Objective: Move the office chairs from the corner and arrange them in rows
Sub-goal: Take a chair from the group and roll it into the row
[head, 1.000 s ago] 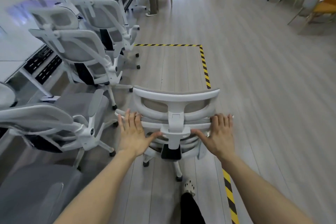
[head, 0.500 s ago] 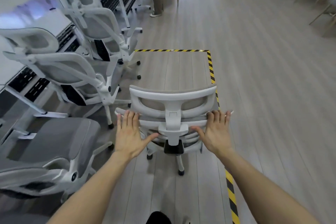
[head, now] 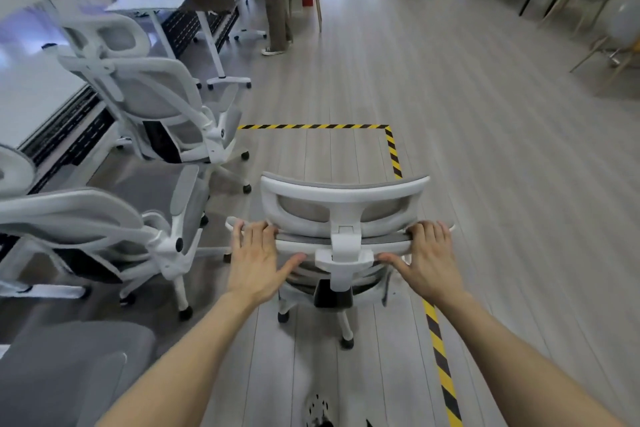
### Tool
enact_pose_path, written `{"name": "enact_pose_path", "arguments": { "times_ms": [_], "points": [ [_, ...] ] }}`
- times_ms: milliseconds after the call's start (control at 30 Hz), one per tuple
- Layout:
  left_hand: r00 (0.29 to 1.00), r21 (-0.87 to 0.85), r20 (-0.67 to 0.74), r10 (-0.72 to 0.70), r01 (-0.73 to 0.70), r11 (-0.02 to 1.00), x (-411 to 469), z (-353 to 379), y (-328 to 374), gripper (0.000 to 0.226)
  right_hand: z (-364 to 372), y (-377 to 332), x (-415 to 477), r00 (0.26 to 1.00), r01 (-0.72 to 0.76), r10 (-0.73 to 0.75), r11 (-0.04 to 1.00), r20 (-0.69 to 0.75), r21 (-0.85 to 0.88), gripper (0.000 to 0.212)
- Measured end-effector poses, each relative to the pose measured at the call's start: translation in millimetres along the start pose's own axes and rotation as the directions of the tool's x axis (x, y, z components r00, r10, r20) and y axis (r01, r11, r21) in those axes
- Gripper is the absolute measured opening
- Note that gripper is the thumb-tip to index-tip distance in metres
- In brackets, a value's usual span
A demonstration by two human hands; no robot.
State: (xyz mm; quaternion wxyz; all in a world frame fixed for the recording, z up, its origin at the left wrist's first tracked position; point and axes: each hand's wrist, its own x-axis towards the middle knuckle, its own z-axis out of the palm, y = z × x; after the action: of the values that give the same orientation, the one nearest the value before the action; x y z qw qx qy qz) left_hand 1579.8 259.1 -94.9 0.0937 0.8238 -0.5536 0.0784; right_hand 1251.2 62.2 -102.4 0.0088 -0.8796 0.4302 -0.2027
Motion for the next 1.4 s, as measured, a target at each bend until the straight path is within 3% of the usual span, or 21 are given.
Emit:
{"name": "enact_pose_path", "arguments": {
  "times_ms": [400,767,1033,1267,1400],
  "points": [
    [0.997,-0.028,-0.062,0.036,-0.037,0.999,230,59,-37,0.086,75,38,216,1.0,-0.019,0.019,1.0,-0.007,0.017,0.09],
    [0.994,0.004,0.107,-0.032,0.032,0.999,438,102,-47,0.099,133,90,416,0.998,-0.021,0.02,1.0,0.058,0.009,0.09],
    [0.989,-0.034,0.144,-0.027,0.032,0.999,567,128,-56,0.101,164,113,536,0.988,-0.083,0.084,0.996,0.133,-0.009,0.09],
    [0.944,0.074,0.321,0.078,-0.107,0.992,672,120,-61,0.092,161,123,622,0.953,-0.164,0.169,0.986,0.25,-0.042,0.094],
    [0.912,0.063,0.393,0.12,-0.157,0.986,701,100,-59,0.091,152,124,644,0.942,-0.189,0.192,0.981,0.274,-0.037,0.072]
  ]
}}
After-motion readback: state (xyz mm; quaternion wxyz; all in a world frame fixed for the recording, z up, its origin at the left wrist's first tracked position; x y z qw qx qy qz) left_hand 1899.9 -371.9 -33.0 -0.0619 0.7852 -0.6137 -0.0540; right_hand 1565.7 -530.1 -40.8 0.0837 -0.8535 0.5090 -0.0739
